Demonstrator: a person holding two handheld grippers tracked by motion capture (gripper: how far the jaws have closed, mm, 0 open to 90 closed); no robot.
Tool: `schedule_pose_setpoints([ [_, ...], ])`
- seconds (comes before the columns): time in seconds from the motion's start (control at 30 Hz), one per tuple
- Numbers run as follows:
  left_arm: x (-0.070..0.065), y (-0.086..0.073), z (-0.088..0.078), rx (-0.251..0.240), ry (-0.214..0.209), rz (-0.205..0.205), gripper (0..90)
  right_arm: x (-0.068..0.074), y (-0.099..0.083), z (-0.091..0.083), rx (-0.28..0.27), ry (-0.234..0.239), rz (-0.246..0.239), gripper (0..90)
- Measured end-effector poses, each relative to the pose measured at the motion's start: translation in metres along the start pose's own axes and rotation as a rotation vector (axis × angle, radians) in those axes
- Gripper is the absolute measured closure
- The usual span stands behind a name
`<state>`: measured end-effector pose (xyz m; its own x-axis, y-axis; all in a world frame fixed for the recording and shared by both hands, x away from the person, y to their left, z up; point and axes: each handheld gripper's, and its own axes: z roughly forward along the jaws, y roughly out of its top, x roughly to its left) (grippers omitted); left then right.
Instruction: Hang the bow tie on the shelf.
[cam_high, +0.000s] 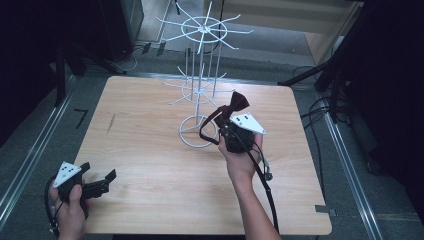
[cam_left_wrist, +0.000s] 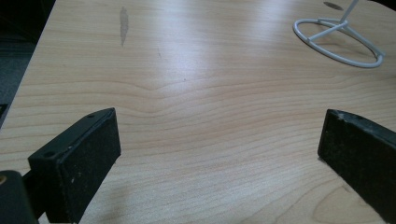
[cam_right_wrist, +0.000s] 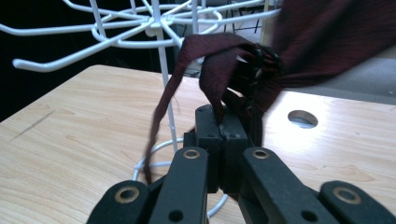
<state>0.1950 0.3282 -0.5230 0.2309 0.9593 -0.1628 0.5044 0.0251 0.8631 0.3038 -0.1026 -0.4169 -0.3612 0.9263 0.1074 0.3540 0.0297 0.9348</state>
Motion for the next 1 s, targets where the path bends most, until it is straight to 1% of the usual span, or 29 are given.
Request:
schedule_pose_setpoints([
  [0.03, 0.000, 0.000, 0.000, 0.001, 0.001, -0.002, 0.0, -0.002, 0.002, -0.004, -0.009, -0.007, 0.001, 90.0],
  [0.1, 0.000, 0.000, 0.000, 0.000, 0.002, -0.002, 0.0, -0.004, 0.004, -0.007, -0.019, -0.009, 0.001, 90.0],
  [0.27, -0.001, 0.000, 0.000, 0.000, 0.002, 0.000, 0.0, -0.010, 0.007, -0.008, -0.018, -0.021, 0.002, 90.0],
  [0.3, 0.000, 0.000, 0.000, 0.001, 0.002, -0.001, 0.0, -0.012, 0.009, -0.008, -0.024, -0.026, 0.011, 90.0],
  [0.4, 0.000, 0.000, 0.000, 0.002, 0.001, -0.001, 0.0, -0.013, 0.011, -0.007, -0.023, -0.028, 0.011, 90.0],
  [0.53, 0.000, 0.000, 0.000, 0.003, 0.000, 0.000, 0.0, -0.010, 0.012, -0.002, -0.009, -0.026, -0.001, 90.0],
  [0.63, 0.000, 0.000, 0.000, 0.002, -0.001, -0.001, 0.0, -0.002, 0.007, 0.009, 0.018, -0.016, -0.014, 90.0],
  [0.73, 0.000, 0.000, 0.000, 0.000, -0.001, -0.001, 0.0, 0.003, 0.002, 0.016, 0.039, -0.007, -0.010, 90.0],
  [0.8, 0.000, 0.000, 0.000, 0.000, -0.002, -0.002, 0.0, 0.005, 0.001, 0.019, 0.041, -0.005, -0.010, 90.0],
  [0.87, 0.000, 0.000, 0.000, 0.000, -0.003, -0.002, 0.0, 0.009, -0.002, 0.023, 0.045, 0.004, -0.008, 90.0],
  [1.0, 0.000, 0.000, 0.000, 0.001, -0.004, -0.004, 0.0, 0.011, -0.004, 0.023, 0.035, 0.008, -0.006, 90.0],
])
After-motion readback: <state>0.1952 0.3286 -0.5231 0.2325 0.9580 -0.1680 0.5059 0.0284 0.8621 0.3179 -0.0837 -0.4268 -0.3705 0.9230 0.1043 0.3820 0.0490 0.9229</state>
